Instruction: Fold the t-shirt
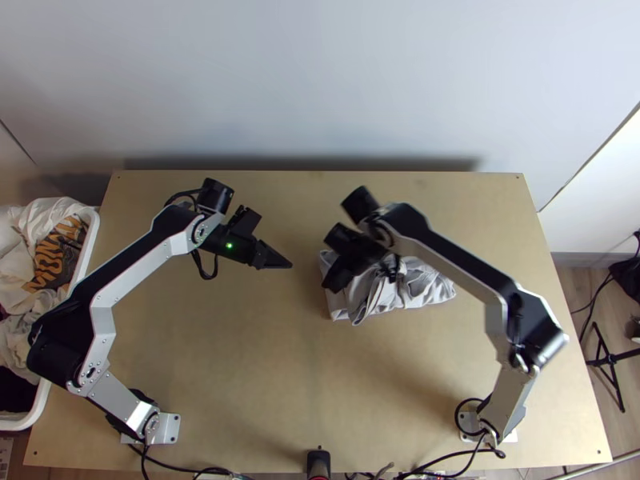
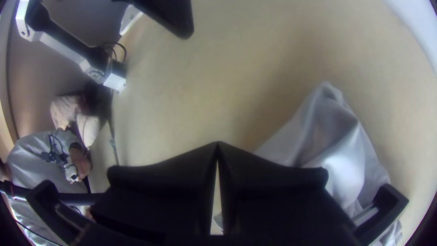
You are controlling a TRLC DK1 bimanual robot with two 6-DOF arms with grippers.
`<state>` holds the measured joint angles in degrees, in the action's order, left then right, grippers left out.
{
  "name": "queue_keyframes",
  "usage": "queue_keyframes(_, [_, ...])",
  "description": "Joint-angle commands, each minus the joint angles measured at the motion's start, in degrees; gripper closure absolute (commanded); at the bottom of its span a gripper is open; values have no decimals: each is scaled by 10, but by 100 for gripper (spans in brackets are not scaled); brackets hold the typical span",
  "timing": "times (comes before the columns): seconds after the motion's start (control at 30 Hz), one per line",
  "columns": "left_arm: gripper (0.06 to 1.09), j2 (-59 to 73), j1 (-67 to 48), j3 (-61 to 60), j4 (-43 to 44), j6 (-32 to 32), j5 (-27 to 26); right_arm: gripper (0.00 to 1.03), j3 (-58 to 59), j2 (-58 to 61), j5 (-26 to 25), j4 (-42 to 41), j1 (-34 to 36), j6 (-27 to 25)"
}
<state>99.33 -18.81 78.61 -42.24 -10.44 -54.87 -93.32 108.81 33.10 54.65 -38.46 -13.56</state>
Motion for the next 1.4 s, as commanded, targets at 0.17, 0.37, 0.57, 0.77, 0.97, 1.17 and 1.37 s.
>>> queue_keyframes(0.17, [105,-35,98,-72,6,-24,-15,99,6,87,-42,-26,-49,-6])
queue_keyframes(0.37, [105,-60,125,-80,-22,-51,-20,99,53,61,-68,-34,-14,-30])
queue_keyframes(0.57, [105,-63,126,-83,-37,-68,-21,98,84,25,-84,-33,15,-45])
queue_keyframes(0.77, [105,-65,120,-85,-36,-71,-21,98,139,-18,-109,-33,43,-72])
queue_keyframes(0.97, [105,-70,124,-87,-36,-72,-20,98,193,-77,-119,-36,56,-82])
queue_keyframes(1.17, [105,-72,130,-91,-36,-78,-20,98,204,-111,-158,-39,71,-103])
queue_keyframes(1.37, [105,-75,140,-90,-36,-79,-20,98,213,-129,-204,-48,98,-133])
